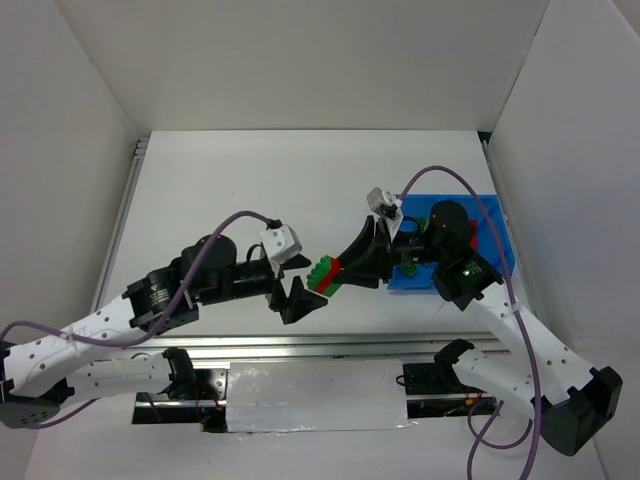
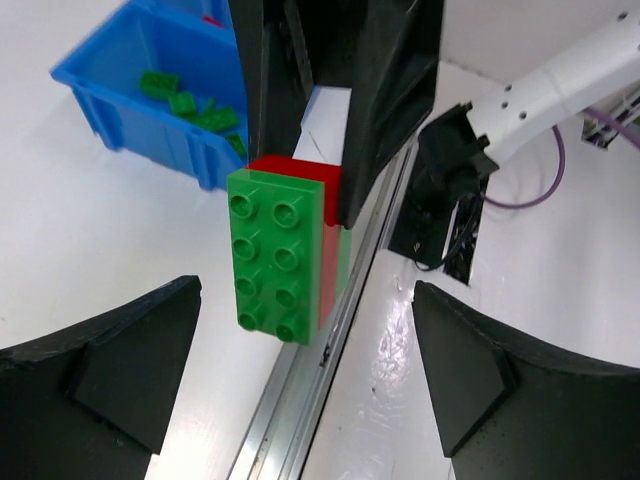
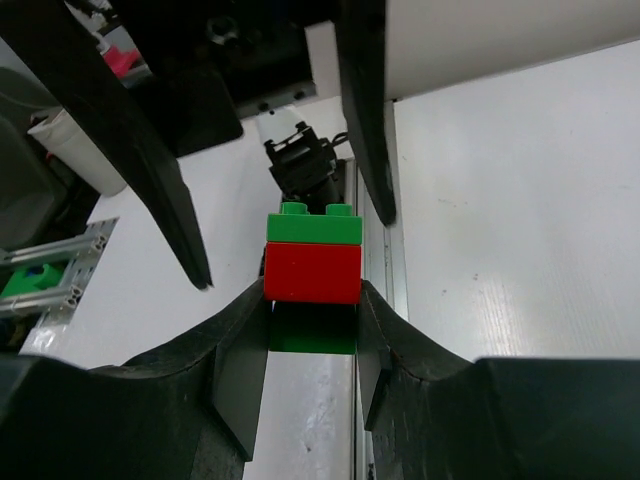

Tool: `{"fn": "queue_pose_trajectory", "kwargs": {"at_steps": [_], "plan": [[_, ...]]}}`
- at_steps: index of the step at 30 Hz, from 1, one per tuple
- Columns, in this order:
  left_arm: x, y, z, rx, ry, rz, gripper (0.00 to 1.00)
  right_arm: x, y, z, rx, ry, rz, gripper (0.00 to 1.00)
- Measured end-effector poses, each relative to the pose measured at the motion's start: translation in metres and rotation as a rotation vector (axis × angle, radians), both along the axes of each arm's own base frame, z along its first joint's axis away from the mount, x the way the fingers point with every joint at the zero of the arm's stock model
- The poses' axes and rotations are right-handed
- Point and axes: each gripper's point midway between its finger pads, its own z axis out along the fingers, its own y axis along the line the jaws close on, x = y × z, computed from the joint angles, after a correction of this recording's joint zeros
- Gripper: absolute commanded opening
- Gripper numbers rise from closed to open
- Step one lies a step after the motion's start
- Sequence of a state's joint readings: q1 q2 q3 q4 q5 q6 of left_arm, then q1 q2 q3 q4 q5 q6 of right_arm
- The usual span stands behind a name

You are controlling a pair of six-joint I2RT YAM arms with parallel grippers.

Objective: Sort the legos into containers by color

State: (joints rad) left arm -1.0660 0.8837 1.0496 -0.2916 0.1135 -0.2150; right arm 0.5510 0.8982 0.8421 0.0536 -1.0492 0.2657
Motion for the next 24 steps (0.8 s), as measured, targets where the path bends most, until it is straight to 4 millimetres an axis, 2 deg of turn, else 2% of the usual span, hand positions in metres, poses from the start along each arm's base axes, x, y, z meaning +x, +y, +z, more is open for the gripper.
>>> {"fn": "queue_pose_trajectory", "kwargs": {"at_steps": [3, 6, 7, 8, 12, 14, 17, 18, 20, 21, 22, 24], "plan": [[0.000, -0.011, -0.017, 0.051, 0.037, -0.026, 0.91, -0.005, -0.001, -0.001, -0.008, -0.001, 0.032, 0.04], [-0.002, -0.017, -0.027, 0.075, 0.062, -0.051, 0.67, -0.007, 0.000, -0.004, -0.017, 0.009, 0.050, 0.04], [-0.002, -0.017, -0.027, 0.078, 0.061, -0.059, 0.55, -0.007, 0.000, -0.005, -0.019, 0.011, 0.056, 0.04], [-0.003, -0.018, -0.027, 0.076, 0.065, -0.060, 0.52, -0.009, -0.001, -0.006, -0.022, 0.018, 0.062, 0.04], [-0.003, -0.018, -0.025, 0.073, 0.059, -0.066, 0.67, -0.013, -0.002, -0.006, -0.022, 0.009, 0.084, 0.04], [-0.004, -0.019, -0.023, 0.063, 0.055, -0.073, 0.66, -0.013, -0.002, -0.007, -0.026, 0.010, 0.084, 0.04], [-0.004, -0.019, -0.018, 0.046, 0.047, -0.075, 0.45, -0.015, -0.002, -0.009, -0.029, 0.015, 0.099, 0.05], [-0.005, -0.018, -0.017, 0.043, 0.047, -0.073, 0.25, -0.016, -0.002, -0.008, -0.028, 0.015, 0.104, 0.05], [-0.007, -0.018, -0.014, 0.031, 0.058, -0.076, 0.06, -0.018, -0.002, -0.007, -0.020, -0.008, 0.120, 0.16], [-0.007, -0.017, -0.012, 0.024, 0.056, -0.077, 0.00, -0.018, -0.002, -0.005, -0.015, -0.017, 0.124, 0.27], [-0.008, -0.017, -0.011, 0.019, 0.056, -0.081, 0.00, -0.019, -0.002, -0.004, -0.010, -0.022, 0.133, 0.45], [-0.009, -0.017, -0.008, 0.010, 0.051, -0.084, 0.00, -0.021, -0.002, -0.001, -0.002, -0.016, 0.144, 0.63]]}}
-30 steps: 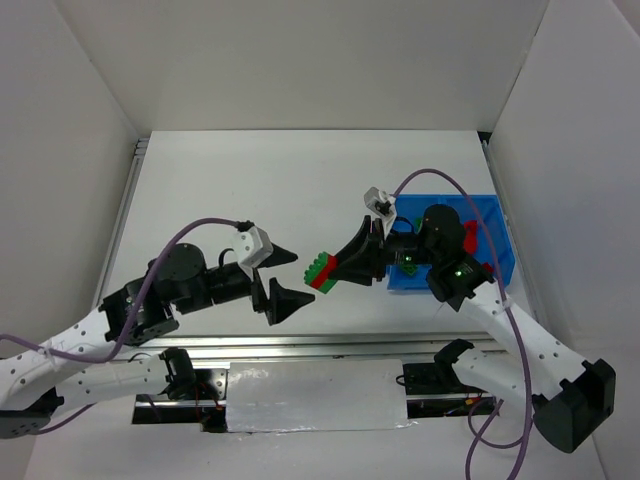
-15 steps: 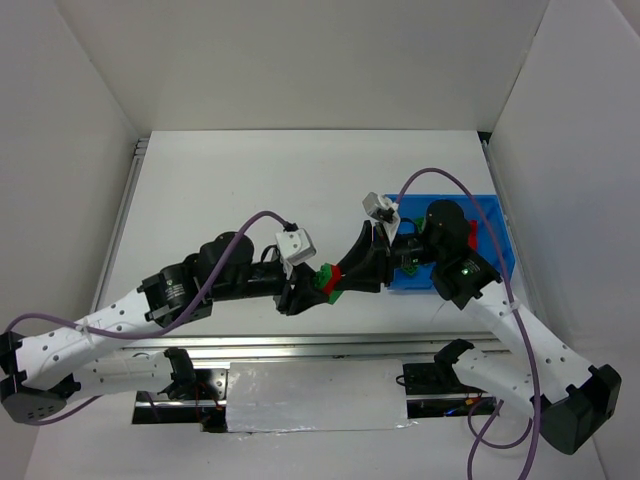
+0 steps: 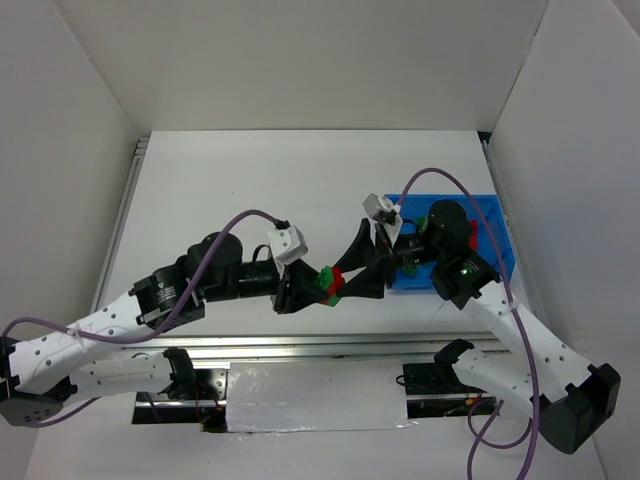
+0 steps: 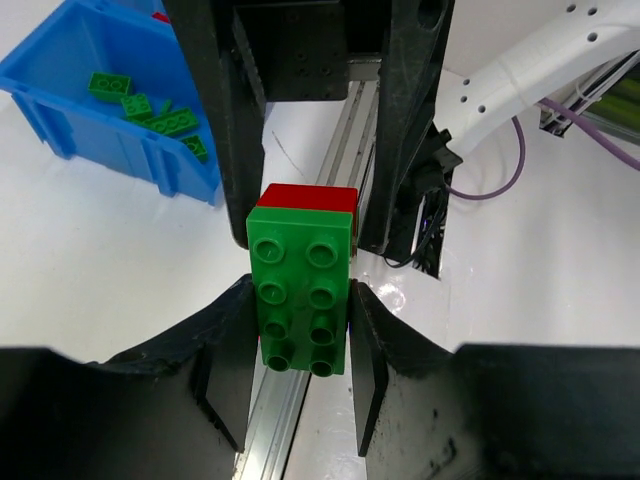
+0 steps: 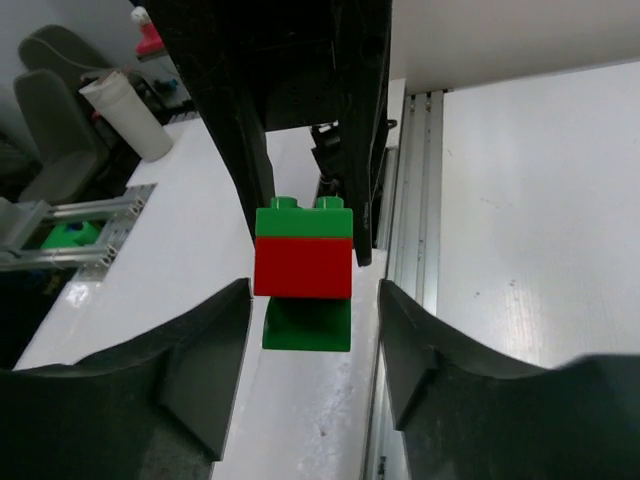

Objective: Sort the legos into containers by color

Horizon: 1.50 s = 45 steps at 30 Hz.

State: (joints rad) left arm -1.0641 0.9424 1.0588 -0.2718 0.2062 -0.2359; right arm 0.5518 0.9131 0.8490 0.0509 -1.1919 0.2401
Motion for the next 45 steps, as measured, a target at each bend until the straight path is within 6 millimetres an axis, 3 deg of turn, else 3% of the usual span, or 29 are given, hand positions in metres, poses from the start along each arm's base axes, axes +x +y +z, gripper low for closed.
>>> {"fn": "queue_pose_trajectory", "kwargs": {"at_steps": [6, 13, 23, 25, 28, 29, 31, 32, 33, 41, 45], "plan": [[-0.005, 0.009, 0.023, -0.077, -0.044, 0.001, 0.00, 0.001, 0.000, 0.000, 0.013, 0.020, -0.015, 0.91], [-0.006, 0.018, 0.042, -0.140, -0.082, 0.022, 0.00, 0.005, -0.001, -0.003, 0.041, 0.050, -0.038, 0.91], [0.000, 0.015, 0.035, -0.126, -0.075, 0.044, 0.00, -0.009, 0.007, 0.013, 0.111, 0.048, 0.022, 0.91], [0.001, 0.014, 0.037, -0.133, -0.078, 0.048, 0.00, -0.010, 0.009, 0.014, 0.117, 0.047, 0.023, 0.88], [0.002, 0.014, 0.039, -0.141, -0.082, 0.053, 0.00, -0.008, 0.013, 0.014, 0.120, 0.057, 0.016, 0.71], [0.003, 0.014, 0.040, -0.146, -0.083, 0.055, 0.00, -0.008, 0.016, 0.013, 0.119, 0.063, 0.015, 0.57], [0.004, 0.014, 0.042, -0.154, -0.087, 0.059, 0.00, -0.007, 0.019, 0.010, 0.113, 0.073, 0.018, 0.39], [0.005, 0.014, 0.042, -0.154, -0.084, 0.070, 0.00, -0.006, 0.020, 0.010, 0.113, 0.070, 0.018, 0.08], [0.006, 0.014, 0.042, -0.159, -0.069, 0.081, 0.00, -0.005, 0.021, 0.009, 0.115, 0.061, 0.018, 0.00], [0.014, 0.018, 0.040, -0.157, -0.070, 0.127, 0.00, 0.008, 0.015, 0.003, 0.113, 0.001, -0.073, 0.00], [0.014, 0.031, 0.046, -0.180, -0.086, 0.154, 0.00, 0.039, -0.004, -0.021, 0.080, 0.043, -0.201, 0.00]]}}
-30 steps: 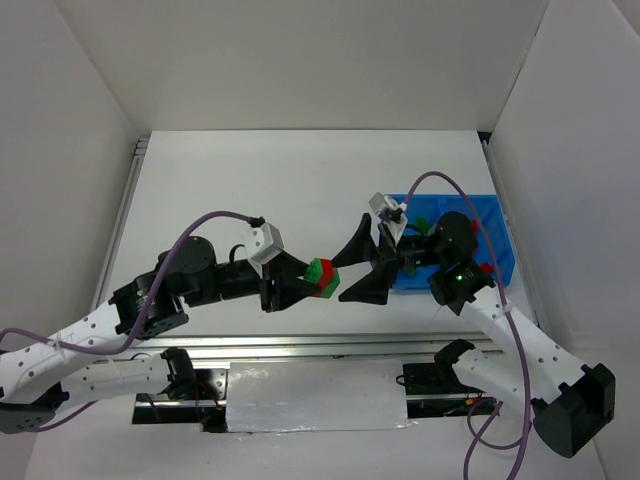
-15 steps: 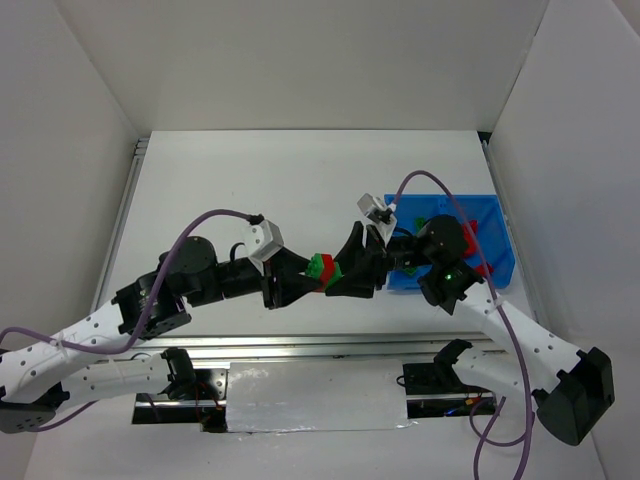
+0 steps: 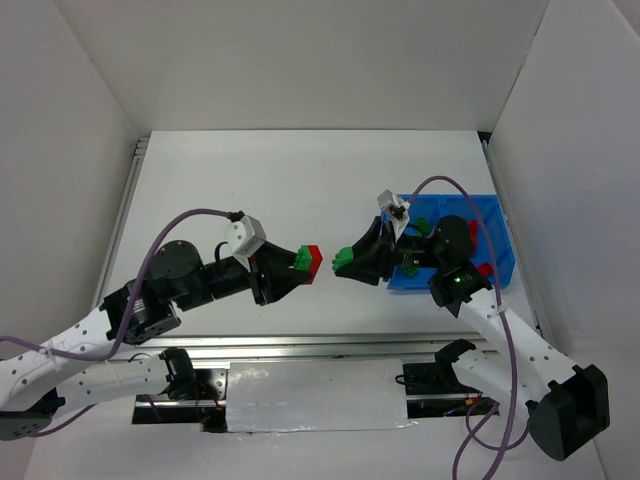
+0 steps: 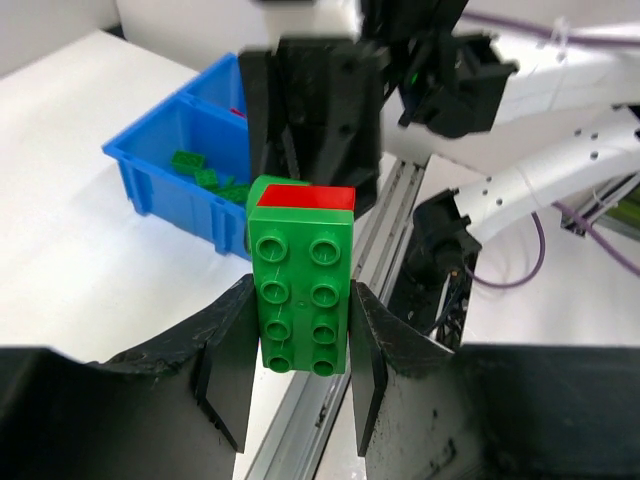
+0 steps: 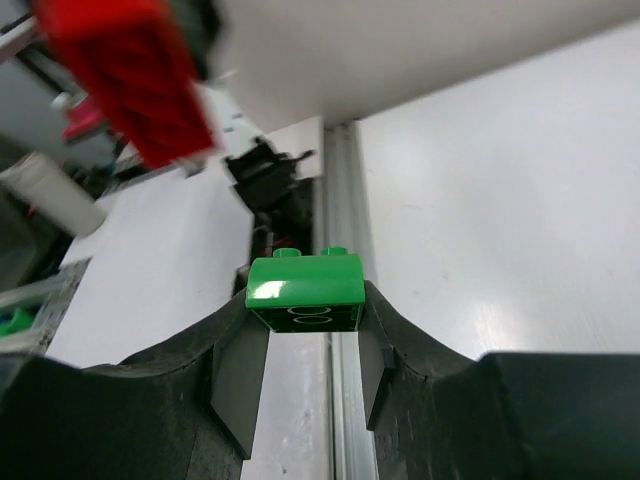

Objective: Sort the legos into containers by color

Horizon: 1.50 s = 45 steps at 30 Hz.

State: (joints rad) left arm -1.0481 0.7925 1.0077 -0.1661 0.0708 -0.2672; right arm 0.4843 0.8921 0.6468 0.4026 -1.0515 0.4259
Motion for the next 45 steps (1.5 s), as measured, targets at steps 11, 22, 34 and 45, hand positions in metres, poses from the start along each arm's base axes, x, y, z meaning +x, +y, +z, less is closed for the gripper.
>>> {"fn": "queue_pose_trajectory", "kwargs": {"at_steps": [11, 22, 34, 45], "plan": [[0.006, 0.010, -0.002, -0.002, -0.003, 0.053, 0.00, 0.159, -0.106, -0.087, -0.146, 0.478, -0.987, 0.15], [0.011, 0.003, -0.033, 0.083, 0.045, 0.058, 0.00, 0.205, -0.210, -0.147, -0.327, 0.741, -1.601, 1.00], [0.008, -0.001, -0.035, 0.077, 0.064, 0.037, 0.00, 0.183, -0.143, -0.082, -0.215, 0.623, -1.148, 1.00], [-0.016, -0.023, -0.031, 0.037, 0.064, -0.147, 0.00, -0.021, -0.021, 0.047, 0.078, -0.015, -0.068, 0.99]]}}
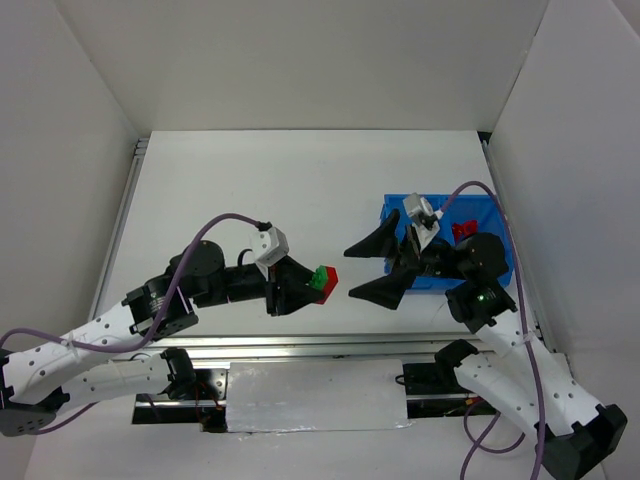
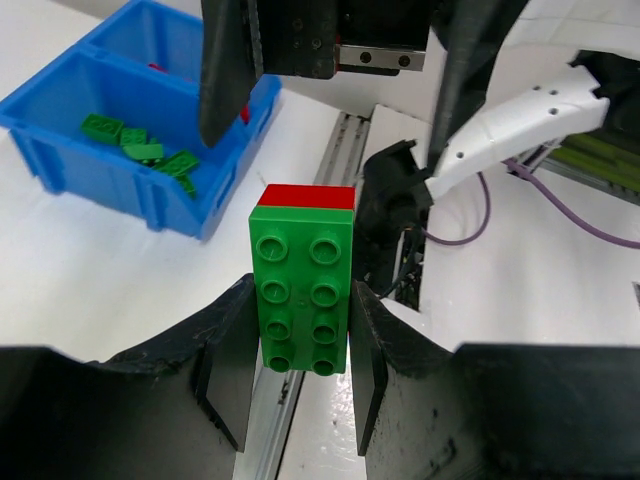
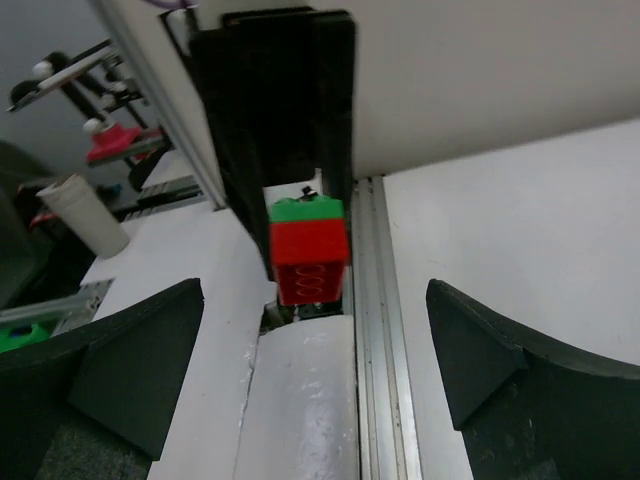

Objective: Sort the legos into containers by color

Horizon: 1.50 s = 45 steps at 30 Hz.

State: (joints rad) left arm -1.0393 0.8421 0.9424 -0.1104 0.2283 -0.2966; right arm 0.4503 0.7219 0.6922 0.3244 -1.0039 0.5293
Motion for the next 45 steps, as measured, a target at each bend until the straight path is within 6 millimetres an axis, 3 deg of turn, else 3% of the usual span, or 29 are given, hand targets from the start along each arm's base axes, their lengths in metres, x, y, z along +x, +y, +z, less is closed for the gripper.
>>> {"fn": "queue_pose_trajectory", "kwargs": {"at_steps": [5, 11, 15, 19, 22, 23, 25, 26, 33, 39, 45], "plan": [[-0.008, -0.003, 0.008, -0.033, -0.001, -0.047, 0.00, -0.030, 0.010, 0.011, 0.042, -0.082, 0.145, 0.98], [-0.012, -0.005, 0.015, -0.060, -0.006, -0.074, 0.00, -0.040, 0.023, 0.009, 0.051, -0.068, 0.209, 0.92], [-0.014, -0.006, 0.017, -0.070, -0.011, -0.089, 0.00, -0.046, 0.029, 0.010, 0.056, -0.068, 0.236, 0.68], [-0.015, -0.007, 0.017, -0.071, -0.011, -0.093, 0.00, -0.047, 0.034, 0.013, 0.063, -0.074, 0.238, 0.61], [-0.016, -0.007, 0.016, -0.068, -0.009, -0.101, 0.00, -0.046, 0.036, 0.014, 0.067, -0.072, 0.234, 0.51], [-0.017, -0.007, 0.015, -0.067, -0.007, -0.103, 0.00, -0.045, 0.037, 0.013, 0.067, -0.069, 0.234, 0.45], [-0.017, -0.007, 0.015, -0.066, -0.005, -0.104, 0.00, -0.044, 0.039, 0.013, 0.067, -0.072, 0.231, 0.23], [-0.017, -0.007, 0.015, -0.067, -0.002, -0.104, 0.00, -0.042, 0.040, 0.013, 0.068, -0.071, 0.223, 0.00], [-0.016, -0.004, 0.011, -0.055, -0.006, -0.095, 0.00, -0.038, 0.038, 0.006, 0.042, -0.123, 0.187, 0.00], [-0.017, 0.004, 0.004, -0.051, -0.013, -0.073, 0.00, -0.027, 0.024, -0.015, -0.044, -0.129, 0.175, 0.00], [-0.028, 0.027, 0.036, -0.156, -0.078, -0.063, 0.00, 0.002, 0.000, -0.032, -0.084, -0.086, 0.098, 0.00]]}}
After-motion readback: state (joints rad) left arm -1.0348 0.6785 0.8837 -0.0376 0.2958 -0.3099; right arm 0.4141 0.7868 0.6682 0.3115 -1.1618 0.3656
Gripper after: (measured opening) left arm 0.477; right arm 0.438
